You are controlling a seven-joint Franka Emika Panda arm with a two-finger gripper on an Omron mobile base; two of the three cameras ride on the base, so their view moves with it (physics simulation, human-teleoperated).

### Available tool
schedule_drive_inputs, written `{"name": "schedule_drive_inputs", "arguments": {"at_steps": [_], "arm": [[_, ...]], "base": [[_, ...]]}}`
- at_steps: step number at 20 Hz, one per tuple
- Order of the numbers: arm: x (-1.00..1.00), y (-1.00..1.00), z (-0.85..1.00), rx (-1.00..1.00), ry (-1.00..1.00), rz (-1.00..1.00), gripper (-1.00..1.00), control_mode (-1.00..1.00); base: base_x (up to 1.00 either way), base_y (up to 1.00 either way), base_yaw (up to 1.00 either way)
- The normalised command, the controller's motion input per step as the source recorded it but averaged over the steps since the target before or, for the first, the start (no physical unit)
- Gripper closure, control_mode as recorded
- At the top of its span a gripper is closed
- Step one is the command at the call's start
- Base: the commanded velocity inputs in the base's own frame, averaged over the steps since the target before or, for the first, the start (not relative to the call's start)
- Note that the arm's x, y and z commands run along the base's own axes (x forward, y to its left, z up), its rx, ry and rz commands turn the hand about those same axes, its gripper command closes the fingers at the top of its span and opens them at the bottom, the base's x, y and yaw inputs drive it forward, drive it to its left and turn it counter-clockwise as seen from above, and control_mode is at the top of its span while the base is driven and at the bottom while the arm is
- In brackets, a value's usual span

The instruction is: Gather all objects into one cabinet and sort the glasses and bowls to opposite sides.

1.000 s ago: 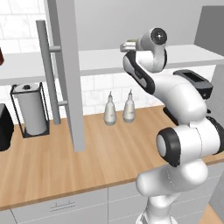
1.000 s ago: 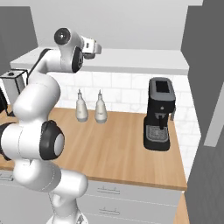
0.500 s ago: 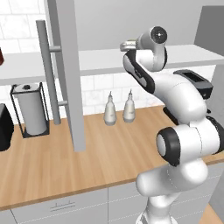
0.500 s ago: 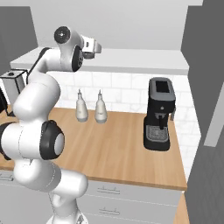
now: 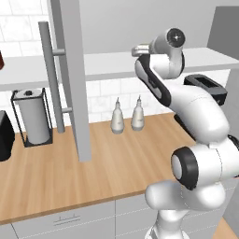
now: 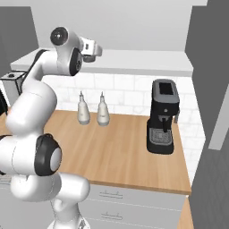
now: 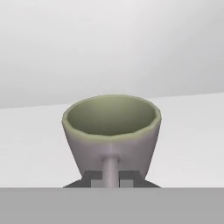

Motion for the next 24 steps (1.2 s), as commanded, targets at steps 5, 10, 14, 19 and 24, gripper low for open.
{"name": "schedule_drive_inputs", "arguments": {"at_steps": [5, 10, 14, 19, 24], "arm": [[-0.66, -0.02, 0.03, 0.0, 0.0, 0.0, 1.0, -1.0], [-0.63, -0.02, 0.0, 0.0, 0.0, 0.0, 1.0, -1.0], [-0.81, -0.19, 0.0, 0.0, 0.0, 0.01, 1.0, -1.0], [-0.99, -0.24, 0.06, 0.0, -0.05, 0.06, 1.0, -1.0], [-1.0, 0.0, 0.29, 0.0, -0.12, 0.08, 1.0, -1.0]], "base": [[0.0, 0.0, 0.0], [0.0, 0.0, 0.0], [0.0, 0.0, 0.0], [0.0, 0.0, 0.0], [0.0, 0.0, 0.0]]}}
